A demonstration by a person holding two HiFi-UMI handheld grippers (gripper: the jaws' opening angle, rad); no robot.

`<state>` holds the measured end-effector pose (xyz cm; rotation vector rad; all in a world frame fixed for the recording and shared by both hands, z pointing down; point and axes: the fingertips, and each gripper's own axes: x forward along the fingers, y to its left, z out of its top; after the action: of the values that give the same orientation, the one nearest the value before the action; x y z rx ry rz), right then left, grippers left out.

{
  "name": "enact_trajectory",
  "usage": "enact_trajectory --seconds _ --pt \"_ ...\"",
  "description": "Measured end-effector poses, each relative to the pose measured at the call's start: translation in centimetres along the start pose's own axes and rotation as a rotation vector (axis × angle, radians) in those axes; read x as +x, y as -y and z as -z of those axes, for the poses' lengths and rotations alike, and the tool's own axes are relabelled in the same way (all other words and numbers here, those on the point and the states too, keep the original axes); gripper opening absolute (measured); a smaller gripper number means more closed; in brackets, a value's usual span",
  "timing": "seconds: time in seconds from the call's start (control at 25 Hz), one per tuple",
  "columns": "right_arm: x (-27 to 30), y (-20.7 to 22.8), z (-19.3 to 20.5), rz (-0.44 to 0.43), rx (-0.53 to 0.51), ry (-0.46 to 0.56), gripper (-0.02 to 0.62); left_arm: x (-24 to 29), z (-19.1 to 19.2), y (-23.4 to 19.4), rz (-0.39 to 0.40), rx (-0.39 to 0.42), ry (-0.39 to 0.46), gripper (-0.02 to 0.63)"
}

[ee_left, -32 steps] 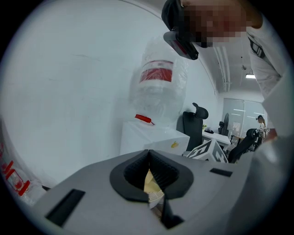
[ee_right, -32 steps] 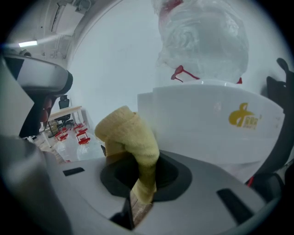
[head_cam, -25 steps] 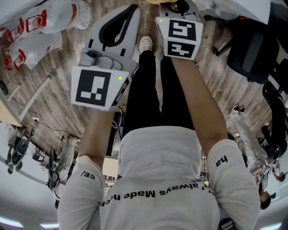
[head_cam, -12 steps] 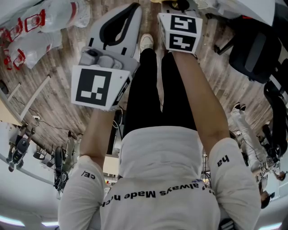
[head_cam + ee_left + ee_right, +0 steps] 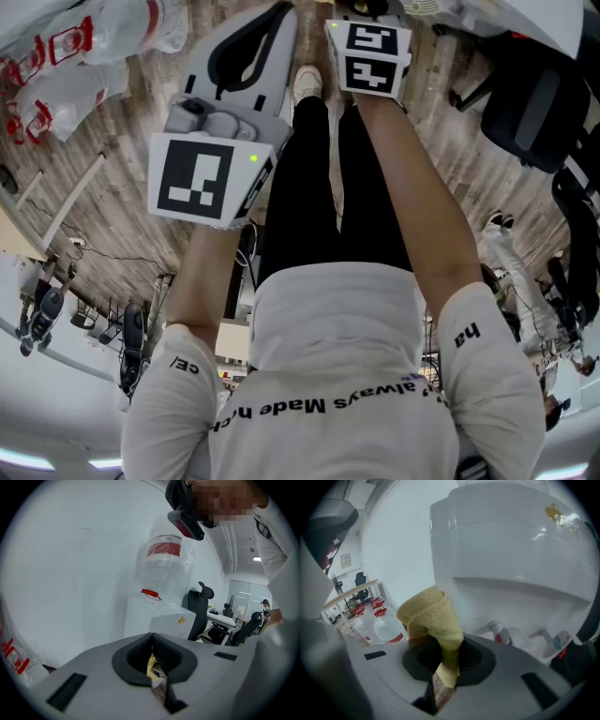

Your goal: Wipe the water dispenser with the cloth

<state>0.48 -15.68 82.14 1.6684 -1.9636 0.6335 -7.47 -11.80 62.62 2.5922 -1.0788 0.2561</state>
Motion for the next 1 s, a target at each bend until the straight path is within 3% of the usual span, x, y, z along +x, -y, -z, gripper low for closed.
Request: enact_trajectory --seconds 0.56,1.0 --pt "4.1 0.5 4.5 0.003 0.056 -0.102 0.063 0.3 0.4 -1.3 -0.002 -0.005 -0.014 0.019" --pt "6.8 0.6 7.8 -0.014 0.019 -0.169 0.064 0.6 0.8 -2.0 -0.016 -0.01 -0.038 0.019"
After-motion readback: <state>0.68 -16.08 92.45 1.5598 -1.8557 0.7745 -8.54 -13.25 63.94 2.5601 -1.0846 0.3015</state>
